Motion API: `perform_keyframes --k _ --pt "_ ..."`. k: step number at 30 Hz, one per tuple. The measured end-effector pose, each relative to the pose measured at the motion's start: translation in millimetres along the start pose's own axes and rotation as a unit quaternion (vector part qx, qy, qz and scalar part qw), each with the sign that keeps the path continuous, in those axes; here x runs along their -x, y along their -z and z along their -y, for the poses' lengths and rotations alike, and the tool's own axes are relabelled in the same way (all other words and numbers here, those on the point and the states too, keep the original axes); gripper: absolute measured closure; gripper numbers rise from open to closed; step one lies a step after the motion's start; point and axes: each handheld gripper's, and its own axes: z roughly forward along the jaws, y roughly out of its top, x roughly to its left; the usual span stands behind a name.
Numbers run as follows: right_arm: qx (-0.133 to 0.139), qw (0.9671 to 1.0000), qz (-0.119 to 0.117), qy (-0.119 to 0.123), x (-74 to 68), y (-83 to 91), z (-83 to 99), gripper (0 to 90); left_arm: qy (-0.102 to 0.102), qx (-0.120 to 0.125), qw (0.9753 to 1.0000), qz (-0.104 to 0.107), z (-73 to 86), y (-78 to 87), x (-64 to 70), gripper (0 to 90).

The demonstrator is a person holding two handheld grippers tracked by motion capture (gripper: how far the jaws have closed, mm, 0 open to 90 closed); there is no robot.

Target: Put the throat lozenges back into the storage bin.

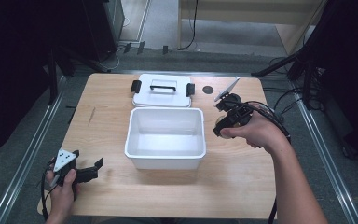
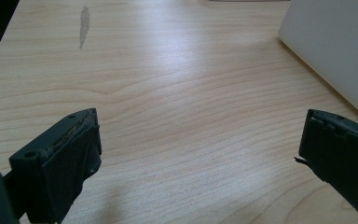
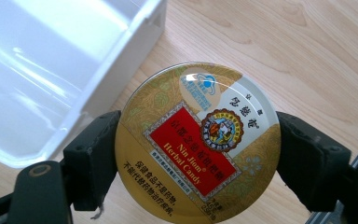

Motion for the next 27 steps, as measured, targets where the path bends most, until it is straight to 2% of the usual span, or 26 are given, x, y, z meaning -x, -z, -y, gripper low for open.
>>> perform_keyframes --k 10,21,27 --pt "0.001 0.9998 -0.007 0.02 -16.3 -2.3 -14.6 20.7 -0.001 0.0 1.0 0.001 -0.1 0.0 -0.3 0.0" --pt "-0.003 0.9989 -0.013 0.044 -40.1 -6.4 -31.0 20.8 -0.001 -0.001 1.0 0.001 -0.1 0.1 -0.3 0.0" --pt "0.0 0.9978 -0.016 0.065 -51.6 -10.3 -39.8 20.8 0.0 -0.001 1.0 0.002 -0.1 0.0 -0.5 0.0"
